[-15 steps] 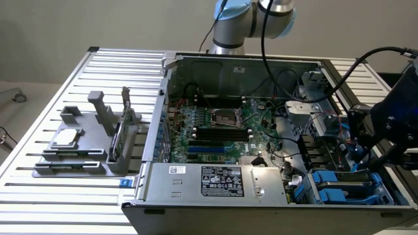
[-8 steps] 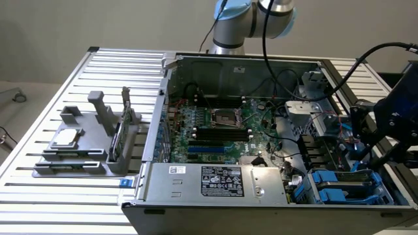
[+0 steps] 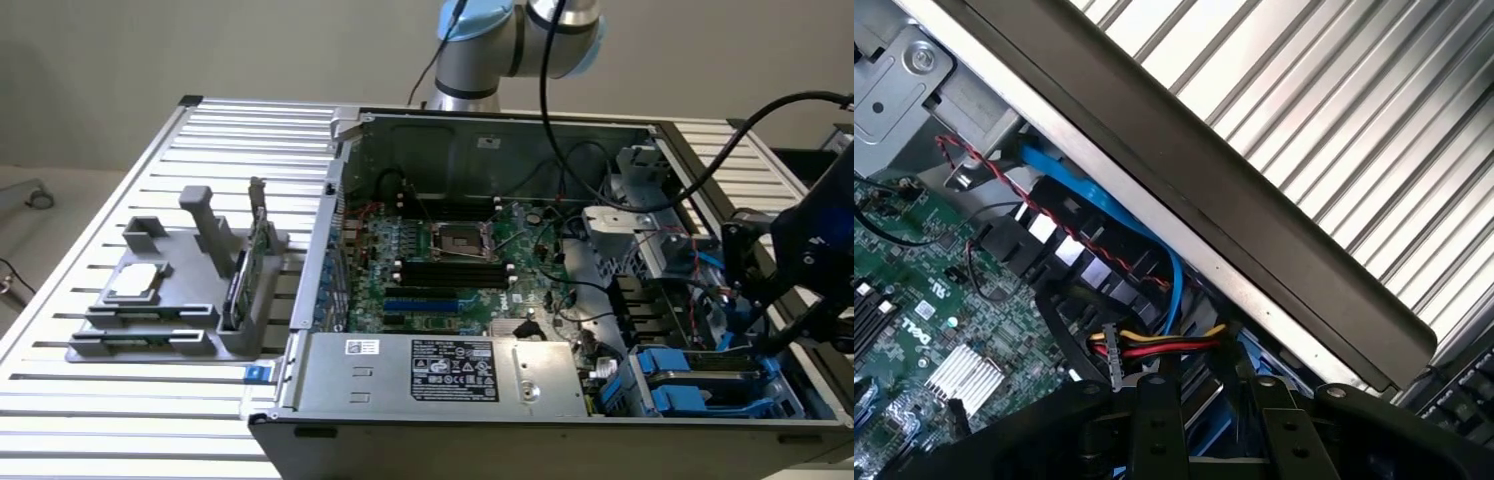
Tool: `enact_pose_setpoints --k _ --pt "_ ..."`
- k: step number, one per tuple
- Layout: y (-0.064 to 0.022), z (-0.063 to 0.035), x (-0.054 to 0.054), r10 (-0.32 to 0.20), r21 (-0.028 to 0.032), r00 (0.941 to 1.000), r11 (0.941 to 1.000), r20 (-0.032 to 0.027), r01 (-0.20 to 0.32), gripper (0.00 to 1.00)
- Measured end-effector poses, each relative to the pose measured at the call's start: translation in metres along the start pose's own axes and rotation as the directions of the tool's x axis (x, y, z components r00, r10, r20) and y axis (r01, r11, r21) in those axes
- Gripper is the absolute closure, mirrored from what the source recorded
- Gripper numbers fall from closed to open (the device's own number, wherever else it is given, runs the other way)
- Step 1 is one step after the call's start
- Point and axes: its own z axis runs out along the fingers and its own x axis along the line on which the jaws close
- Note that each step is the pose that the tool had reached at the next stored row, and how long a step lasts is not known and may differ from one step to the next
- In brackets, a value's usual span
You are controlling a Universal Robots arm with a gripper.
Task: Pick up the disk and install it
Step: 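Insert the first disk wire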
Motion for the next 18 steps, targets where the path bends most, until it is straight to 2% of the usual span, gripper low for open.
enact_pose_setpoints --k 7,14,18 --pt "-0.0014 -0.0001 -0.0018 0.048 0.0002 0.9989 0.9989 -0.0024 -0.048 0.69" --pt "-0.0037 0.0001 -0.0045 0.107 0.0026 0.9943 0.9943 -0.0004 -0.107 0.69" --pt "-0.0070 0.0001 -0.0077 0.117 0.0027 0.9931 0.9931 -0.0004 -0.117 0.69"
